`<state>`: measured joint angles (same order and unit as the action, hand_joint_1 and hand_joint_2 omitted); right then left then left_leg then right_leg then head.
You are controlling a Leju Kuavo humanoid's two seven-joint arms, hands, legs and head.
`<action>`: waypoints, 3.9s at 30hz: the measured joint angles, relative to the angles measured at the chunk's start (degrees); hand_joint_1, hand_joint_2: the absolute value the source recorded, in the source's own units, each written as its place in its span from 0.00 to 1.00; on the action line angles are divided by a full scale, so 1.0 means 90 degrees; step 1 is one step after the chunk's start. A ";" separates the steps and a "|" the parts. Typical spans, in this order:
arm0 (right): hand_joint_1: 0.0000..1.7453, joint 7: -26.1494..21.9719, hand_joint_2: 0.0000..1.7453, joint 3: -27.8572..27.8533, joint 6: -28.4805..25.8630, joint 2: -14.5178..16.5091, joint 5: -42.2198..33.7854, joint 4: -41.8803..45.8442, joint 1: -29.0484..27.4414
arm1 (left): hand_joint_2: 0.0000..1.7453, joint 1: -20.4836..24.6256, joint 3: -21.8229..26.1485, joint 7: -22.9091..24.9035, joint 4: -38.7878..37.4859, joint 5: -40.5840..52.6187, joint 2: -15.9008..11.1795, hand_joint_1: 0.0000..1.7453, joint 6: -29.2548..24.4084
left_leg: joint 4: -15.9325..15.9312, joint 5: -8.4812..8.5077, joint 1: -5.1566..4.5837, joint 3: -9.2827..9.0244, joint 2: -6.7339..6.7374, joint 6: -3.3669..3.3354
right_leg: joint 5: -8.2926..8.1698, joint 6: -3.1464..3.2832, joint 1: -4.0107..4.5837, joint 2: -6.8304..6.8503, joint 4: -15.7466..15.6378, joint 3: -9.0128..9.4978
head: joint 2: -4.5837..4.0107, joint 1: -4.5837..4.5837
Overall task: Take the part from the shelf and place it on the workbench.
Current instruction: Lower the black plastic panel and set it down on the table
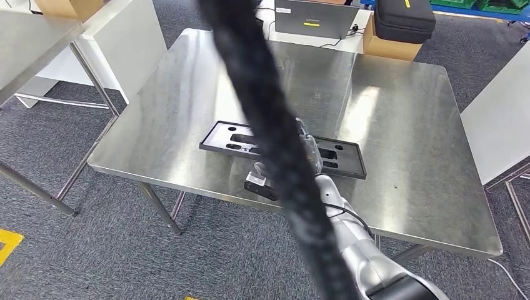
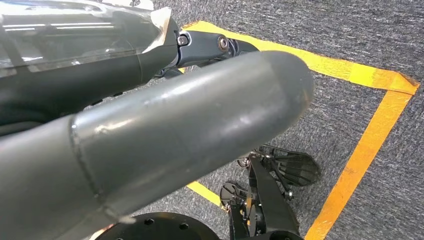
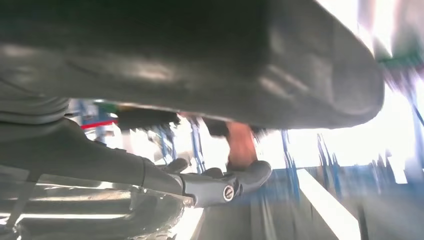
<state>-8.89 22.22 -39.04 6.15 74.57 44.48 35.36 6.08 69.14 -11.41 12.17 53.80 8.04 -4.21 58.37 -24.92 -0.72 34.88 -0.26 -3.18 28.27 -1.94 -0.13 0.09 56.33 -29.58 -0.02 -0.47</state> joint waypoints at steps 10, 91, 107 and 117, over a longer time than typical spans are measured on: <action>0.00 -0.2644 0.00 -0.0926 0.0160 0.0547 -0.3940 0.5386 -0.2872 | 0.00 -0.0005 0.0015 -0.0052 0.0000 -0.0020 0.0000 0.00 -0.0221 | -0.0003 -0.0065 0.0004 -0.0048 -0.0024 0.0046 | 0.0070 0.0025 0.0001 0.0010 -0.0003 -0.0010 | 0.0000 0.0000; 0.00 -0.2561 0.00 -0.1451 0.1139 0.0059 -0.6216 0.5464 -0.5452 | 0.00 -0.0033 0.0733 -0.0071 0.0002 -0.0432 0.0232 0.00 0.0070 | 0.0133 -0.0515 0.0278 -0.0787 -0.0016 0.0421 | -0.0323 0.0151 -0.0041 0.0061 0.0059 -0.0271 | 0.0000 0.0044; 0.00 -0.2506 0.00 -0.1786 0.1135 0.0148 -0.6206 0.5754 -0.5791 | 0.00 -0.0031 0.0562 -0.0064 0.0002 -0.0285 0.0215 0.00 0.0136 | -0.0101 0.0378 0.0069 0.0205 0.0077 0.0092 | 0.0423 0.0039 0.0031 0.0012 -0.0105 0.0692 | 0.0000 0.0096; 0.00 -0.2439 0.00 -0.1859 0.1251 0.0270 -0.6012 0.5787 -0.5908 | 0.00 -0.0047 0.0558 -0.0039 0.0002 -0.0242 0.0197 0.00 0.0147 | 0.1764 -0.0825 0.0232 0.0444 0.0035 0.0393 | -0.0157 0.0316 -0.0017 0.0093 -0.0180 0.0095 | 0.0000 0.0024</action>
<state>-30.83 5.49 -27.79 8.58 20.46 96.56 -17.82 5.66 74.16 -11.76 12.20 51.63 9.81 -2.89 74.25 -32.34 1.37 38.88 0.05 0.35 26.86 0.90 -0.28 0.93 54.70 -28.72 -0.02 -0.26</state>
